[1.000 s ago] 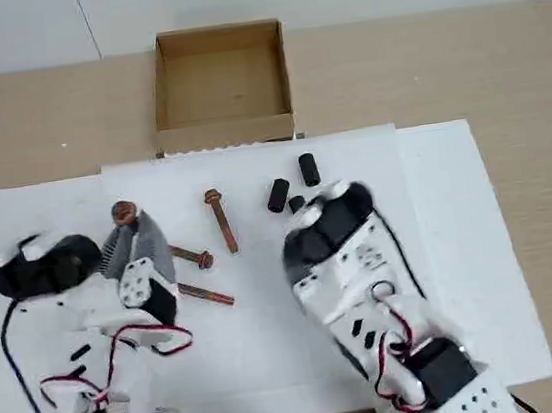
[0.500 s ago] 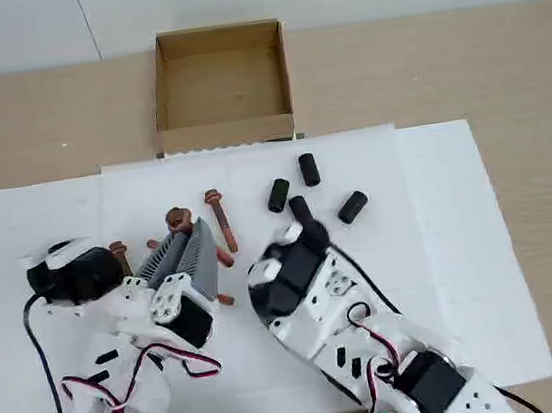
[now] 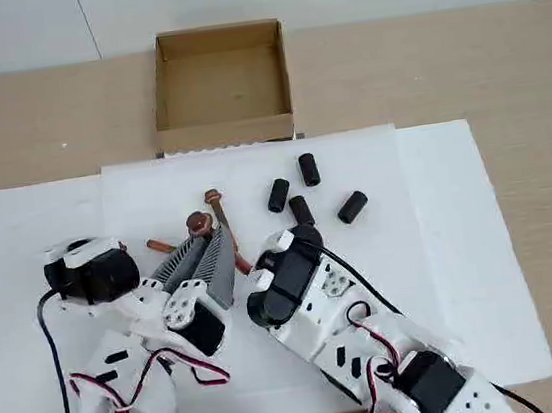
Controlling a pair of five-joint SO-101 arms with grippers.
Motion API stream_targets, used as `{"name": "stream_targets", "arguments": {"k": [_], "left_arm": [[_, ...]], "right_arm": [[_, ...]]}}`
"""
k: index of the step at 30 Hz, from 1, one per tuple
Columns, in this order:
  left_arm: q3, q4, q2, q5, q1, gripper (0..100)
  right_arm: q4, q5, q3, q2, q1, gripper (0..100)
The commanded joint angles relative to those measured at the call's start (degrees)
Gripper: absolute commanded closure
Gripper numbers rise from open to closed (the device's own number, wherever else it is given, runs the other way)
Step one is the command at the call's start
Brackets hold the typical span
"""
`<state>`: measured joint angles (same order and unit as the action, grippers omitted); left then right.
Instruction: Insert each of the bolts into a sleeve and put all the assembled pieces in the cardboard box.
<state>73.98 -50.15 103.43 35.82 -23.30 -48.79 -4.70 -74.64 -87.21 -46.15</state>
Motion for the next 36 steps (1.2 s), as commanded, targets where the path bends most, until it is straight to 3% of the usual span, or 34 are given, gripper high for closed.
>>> {"name": "stream_targets", "arguments": {"k": [1, 17, 29, 36], "left_arm": [[-0.04, 1.76, 0.88, 0.35, -0.35, 100], [1.19, 1.76, 0.88, 3.16, -0.44, 100], [4.53, 3.96, 0.88, 2.90, -4.40, 100], [4.53, -2.46, 0.88, -2.11, -9.23, 100]], "right_arm": [[1.71, -0.62, 0.44, -0.75, -0.31, 99.5], [4.09, -0.70, 0.44, -0.22, -0.40, 99.5], [4.00, -0.70, 0.44, -0.40, -0.40, 99.5], [3.74, -0.70, 0.44, -0.66, -0.40, 99.5]]}}
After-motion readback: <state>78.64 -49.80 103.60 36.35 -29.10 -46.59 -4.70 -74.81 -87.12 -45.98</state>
